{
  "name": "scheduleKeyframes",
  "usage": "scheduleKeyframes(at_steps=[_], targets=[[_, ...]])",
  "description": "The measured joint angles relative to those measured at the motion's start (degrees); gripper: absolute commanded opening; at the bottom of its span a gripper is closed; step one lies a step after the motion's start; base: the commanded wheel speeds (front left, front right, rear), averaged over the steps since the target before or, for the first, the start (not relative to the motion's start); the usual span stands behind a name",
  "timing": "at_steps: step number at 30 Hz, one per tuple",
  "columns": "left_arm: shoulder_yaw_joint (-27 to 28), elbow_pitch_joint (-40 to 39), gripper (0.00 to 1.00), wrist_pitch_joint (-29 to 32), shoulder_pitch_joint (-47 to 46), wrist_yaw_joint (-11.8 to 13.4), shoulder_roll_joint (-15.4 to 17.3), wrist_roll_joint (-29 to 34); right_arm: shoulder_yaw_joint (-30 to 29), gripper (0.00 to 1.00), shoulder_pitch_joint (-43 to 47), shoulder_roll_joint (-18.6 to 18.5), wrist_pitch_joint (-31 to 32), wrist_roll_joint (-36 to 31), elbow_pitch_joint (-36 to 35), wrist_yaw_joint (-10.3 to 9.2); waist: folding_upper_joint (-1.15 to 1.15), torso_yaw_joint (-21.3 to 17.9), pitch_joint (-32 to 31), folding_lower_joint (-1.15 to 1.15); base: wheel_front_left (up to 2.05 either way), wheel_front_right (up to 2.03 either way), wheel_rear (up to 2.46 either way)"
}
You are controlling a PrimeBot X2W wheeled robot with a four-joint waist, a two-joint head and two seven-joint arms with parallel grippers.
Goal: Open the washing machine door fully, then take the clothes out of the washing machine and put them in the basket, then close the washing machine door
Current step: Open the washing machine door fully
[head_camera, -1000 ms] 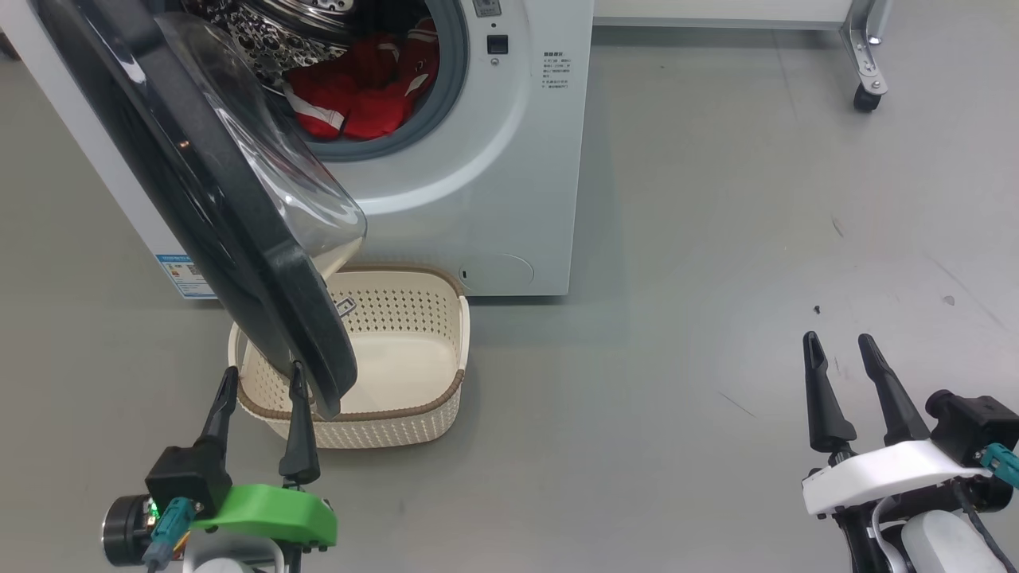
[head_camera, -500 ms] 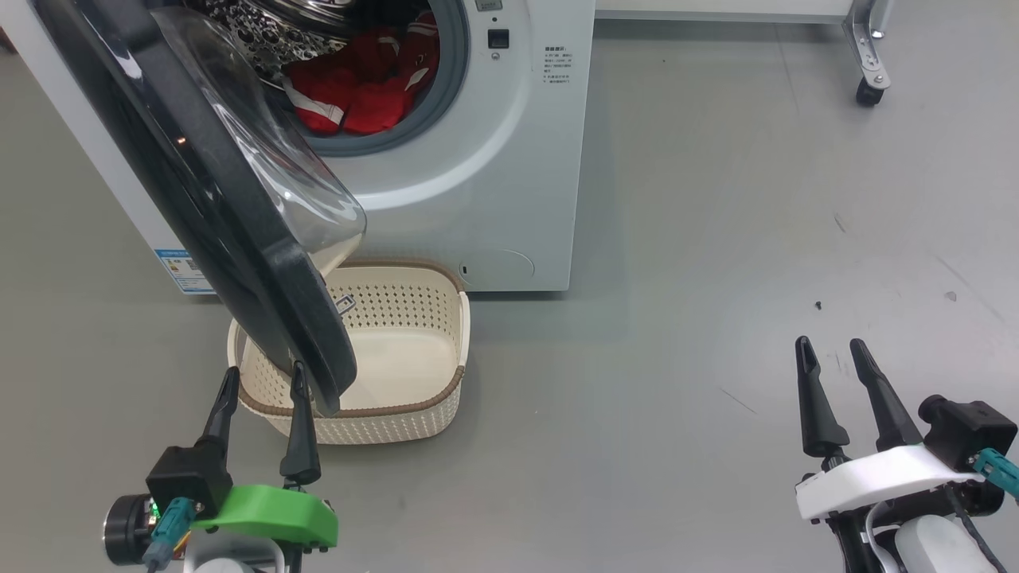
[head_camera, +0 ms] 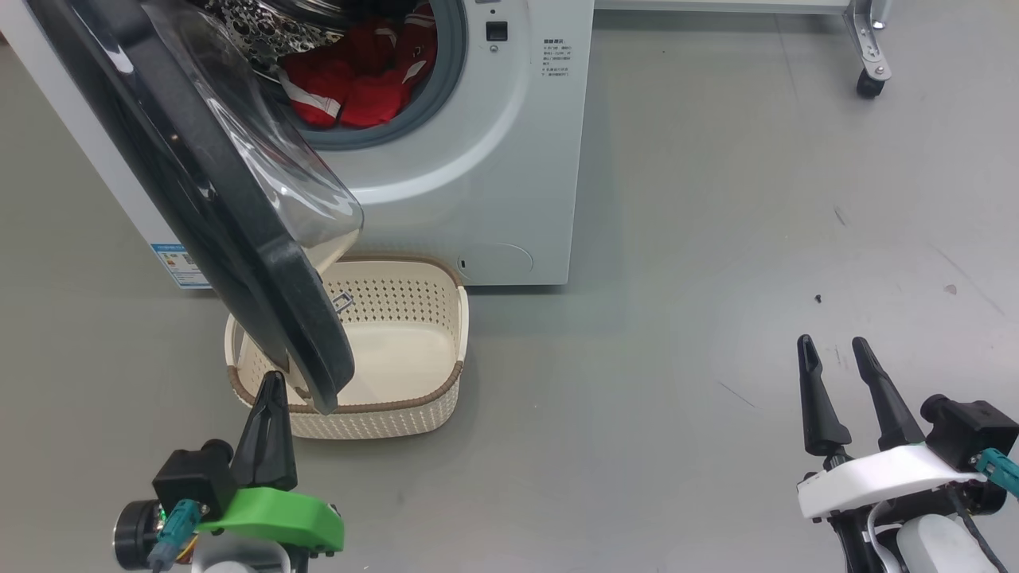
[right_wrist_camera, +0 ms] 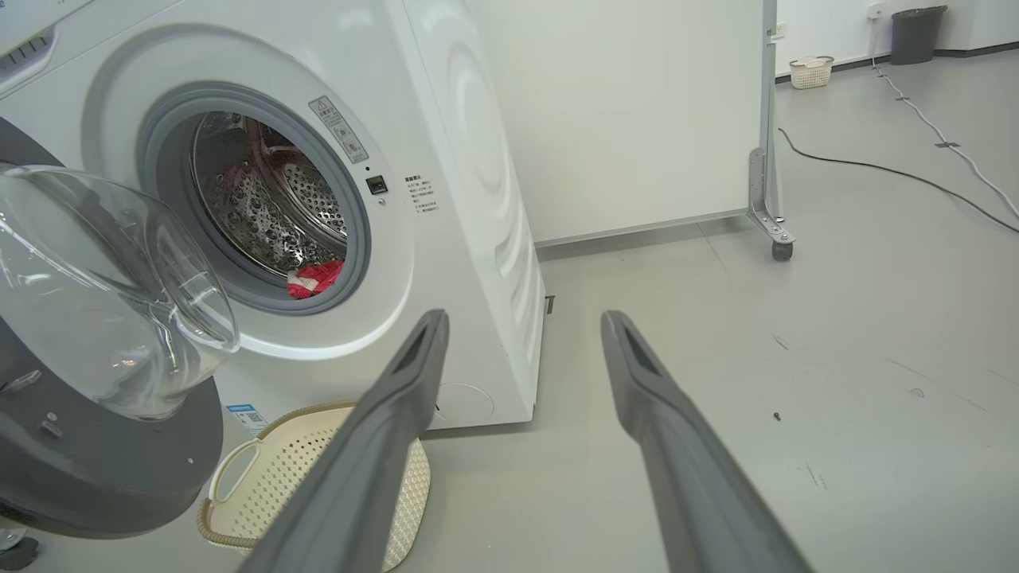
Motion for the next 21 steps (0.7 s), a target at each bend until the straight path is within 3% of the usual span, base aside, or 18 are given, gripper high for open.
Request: scheduleKeyframes(at_steps=[8, 21], targets=[[2.6, -3.5, 0.0, 0.0, -1.0, 0.0, 0.0, 0.0, -0.6, 1.0, 0.0, 0.5, 0.0, 0.0, 0.0, 0.03, 0.0, 0.2, 0.1, 0.0, 0.0, 0.0, 0.0], [6.0, -13.5, 0.0, 0.0, -11.3, 0.0, 0.2, 3.0, -1.0, 1.0, -0.2, 1.3, 0.0, -1.1, 0.0, 0.45, 0.0, 0.7, -0.5, 0.0, 0.0, 0.0, 0.0]])
